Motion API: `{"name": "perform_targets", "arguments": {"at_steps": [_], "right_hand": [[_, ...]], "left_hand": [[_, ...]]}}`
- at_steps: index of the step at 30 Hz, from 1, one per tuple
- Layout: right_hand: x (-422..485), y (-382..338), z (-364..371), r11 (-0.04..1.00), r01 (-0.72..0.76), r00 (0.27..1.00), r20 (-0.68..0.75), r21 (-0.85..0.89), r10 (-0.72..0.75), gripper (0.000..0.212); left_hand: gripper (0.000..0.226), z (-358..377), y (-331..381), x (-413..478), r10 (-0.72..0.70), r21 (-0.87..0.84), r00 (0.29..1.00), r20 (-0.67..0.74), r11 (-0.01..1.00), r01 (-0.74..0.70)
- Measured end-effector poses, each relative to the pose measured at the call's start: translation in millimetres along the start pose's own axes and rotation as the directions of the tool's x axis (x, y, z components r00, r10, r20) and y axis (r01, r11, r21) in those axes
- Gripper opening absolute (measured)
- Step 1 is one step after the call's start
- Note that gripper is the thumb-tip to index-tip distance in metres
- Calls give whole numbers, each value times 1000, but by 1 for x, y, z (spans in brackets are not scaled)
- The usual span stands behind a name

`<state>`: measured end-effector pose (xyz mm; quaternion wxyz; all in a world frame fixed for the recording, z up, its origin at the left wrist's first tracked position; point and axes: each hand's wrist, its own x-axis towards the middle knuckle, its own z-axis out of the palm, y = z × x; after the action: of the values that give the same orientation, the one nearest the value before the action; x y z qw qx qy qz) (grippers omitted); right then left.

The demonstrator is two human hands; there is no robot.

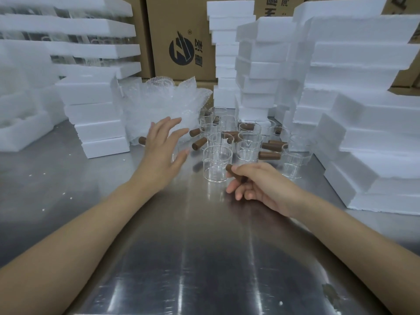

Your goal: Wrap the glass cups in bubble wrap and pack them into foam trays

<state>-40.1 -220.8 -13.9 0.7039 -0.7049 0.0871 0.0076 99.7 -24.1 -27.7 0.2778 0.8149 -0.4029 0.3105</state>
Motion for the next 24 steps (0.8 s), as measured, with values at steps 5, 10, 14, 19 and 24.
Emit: {"name": "perform_targets", "arguments": {"at_steps": [5,10,14,19,24], "right_hand": [[1,1,0,1000,-1,1000,-15,19,2,21],[2,1,0,1000,8,997,-75,14,-7,21],[3,1,0,1000,10,995,-98,24,-7,19],[4,-2,2,1000,15,996,-93,-8,-16,19],[6,-2,2,999,19,996,-81,-30,-21,19]], "left_hand": [[32,-4,40,-1,43,-195,999,16,980,-39],[50,4,53,-10,-7,-254,972,235,965,68],[27,-1,27,8,-69,-38,993,-98,997,66],[19,-1,-16,46,-288,178,952,-103,936,303],[24,-3,-35,55,-415,166,910,-20,896,412]]}}
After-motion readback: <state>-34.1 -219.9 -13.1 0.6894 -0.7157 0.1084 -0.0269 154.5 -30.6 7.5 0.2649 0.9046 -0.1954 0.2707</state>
